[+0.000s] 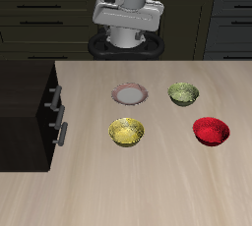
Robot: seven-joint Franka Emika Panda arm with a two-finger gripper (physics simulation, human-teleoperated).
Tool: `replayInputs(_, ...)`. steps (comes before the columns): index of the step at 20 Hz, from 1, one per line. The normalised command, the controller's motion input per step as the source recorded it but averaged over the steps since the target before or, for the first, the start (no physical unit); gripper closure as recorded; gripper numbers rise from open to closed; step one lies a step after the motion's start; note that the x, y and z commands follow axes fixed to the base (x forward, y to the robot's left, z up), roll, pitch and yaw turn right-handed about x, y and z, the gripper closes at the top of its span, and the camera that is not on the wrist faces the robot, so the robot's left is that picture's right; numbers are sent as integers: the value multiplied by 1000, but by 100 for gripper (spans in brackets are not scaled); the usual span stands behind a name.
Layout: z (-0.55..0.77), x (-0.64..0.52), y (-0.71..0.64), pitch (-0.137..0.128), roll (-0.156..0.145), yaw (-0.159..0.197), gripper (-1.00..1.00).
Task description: Place the red bowl on top of the wooden cabinet
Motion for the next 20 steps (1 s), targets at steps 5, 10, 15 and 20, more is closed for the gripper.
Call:
replayInputs(5, 88, 121, 125, -28, 31, 35, -100)
replayInputs(10, 22, 288, 104, 13, -7, 26, -100)
replayInputs(15, 27, 170, 31, 1, 1, -8, -100)
replayInputs(20, -160, 253, -35, 44, 4, 7, -100)
